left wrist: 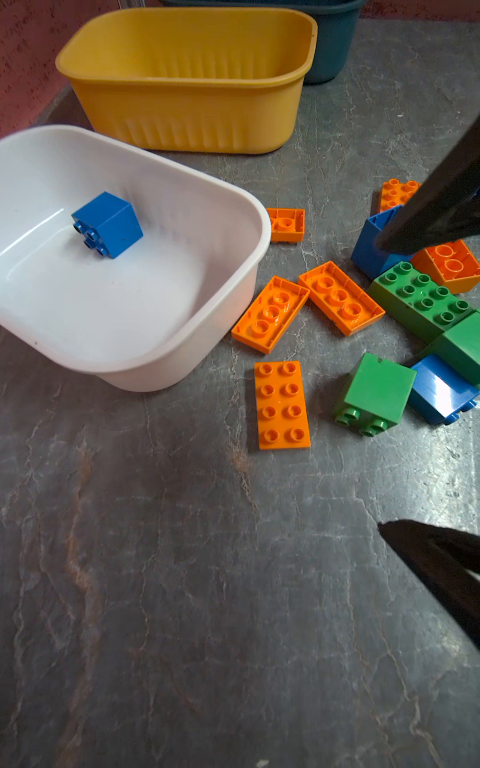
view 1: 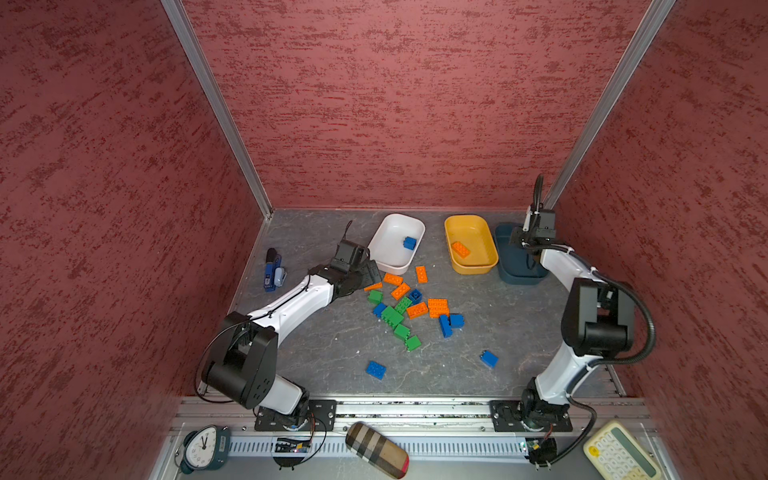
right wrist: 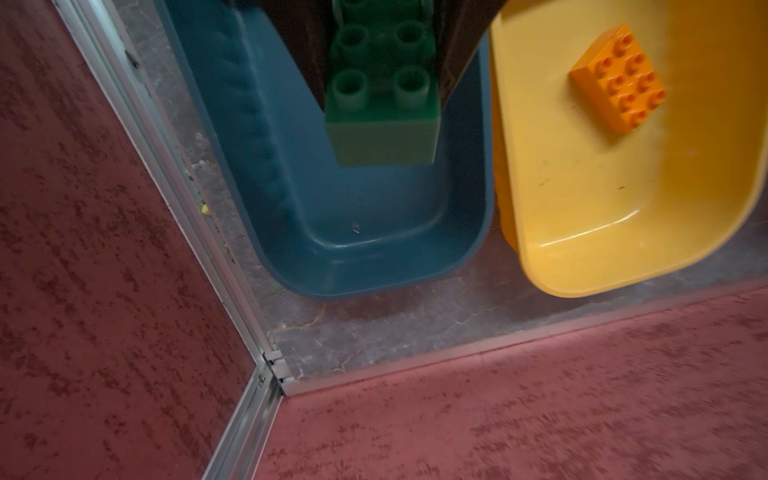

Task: Sort the legos into containers by color
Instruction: 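Carry the green brick into the teal tub and release it with the right gripper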

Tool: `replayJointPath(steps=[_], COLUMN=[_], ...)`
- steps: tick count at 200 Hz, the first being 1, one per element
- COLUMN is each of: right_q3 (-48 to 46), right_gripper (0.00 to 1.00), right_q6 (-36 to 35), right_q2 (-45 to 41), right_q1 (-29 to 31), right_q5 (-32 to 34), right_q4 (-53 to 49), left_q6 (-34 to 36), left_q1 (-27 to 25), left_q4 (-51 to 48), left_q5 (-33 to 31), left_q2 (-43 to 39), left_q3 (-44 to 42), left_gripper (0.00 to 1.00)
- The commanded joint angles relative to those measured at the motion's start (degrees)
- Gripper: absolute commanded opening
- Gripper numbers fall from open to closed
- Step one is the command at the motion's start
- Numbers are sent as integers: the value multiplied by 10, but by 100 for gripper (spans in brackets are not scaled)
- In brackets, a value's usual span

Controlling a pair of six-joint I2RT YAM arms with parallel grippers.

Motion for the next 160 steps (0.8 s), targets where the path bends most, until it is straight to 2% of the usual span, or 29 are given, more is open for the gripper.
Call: replayJointPath(steps=[1, 11, 24, 47, 53, 54, 55, 58, 80, 110, 120, 142, 160], right_q3=[49, 58, 55, 34, 26, 24, 22, 16, -31, -118, -148, -219, -248], right_gripper=[18, 24, 38, 69, 79, 89, 94, 98, 99, 99, 99, 99, 99], right_q6=[-21, -21, -21, -19, -15, -15, -14, -12, 12, 81, 105, 117, 118], right_q2=[31, 40, 36, 3, -11, -12, -15, -22, -86, -182, -215, -288, -322], right_q1=[-3, -2, -2, -2, -2, -1, -1, -1, 1, 1, 0, -2, -3], right_q5=[68, 74, 71, 50, 42, 41, 40, 34, 2, 6, 1, -37, -74], right_q4=[-56, -64, -64, -59, -54, -52, -51, -48, -17, 55, 79, 137, 149], left_q6=[20, 26, 32, 46, 52, 53, 55, 59, 120, 201, 211, 221, 218], left_q1=[0, -2, -3, -9, -11, -11, -12, -13, -14, -32, -31, -38, -44], left_q4=[-25, -35, -44, -46, -47, -47, -47, -49, -75, -139, -154, -170, -168], left_q5=[19, 19, 22, 37, 36, 36, 36, 36, 62, 32, 27, 18, 11], left_q2=[21, 27, 34, 39, 41, 42, 42, 43, 74, 122, 140, 174, 190], left_q3=[14, 20, 24, 22, 23, 24, 24, 24, 51, 98, 113, 141, 153], left_gripper=[99, 99, 99, 99, 97, 97, 97, 96, 93, 92, 89, 77, 71])
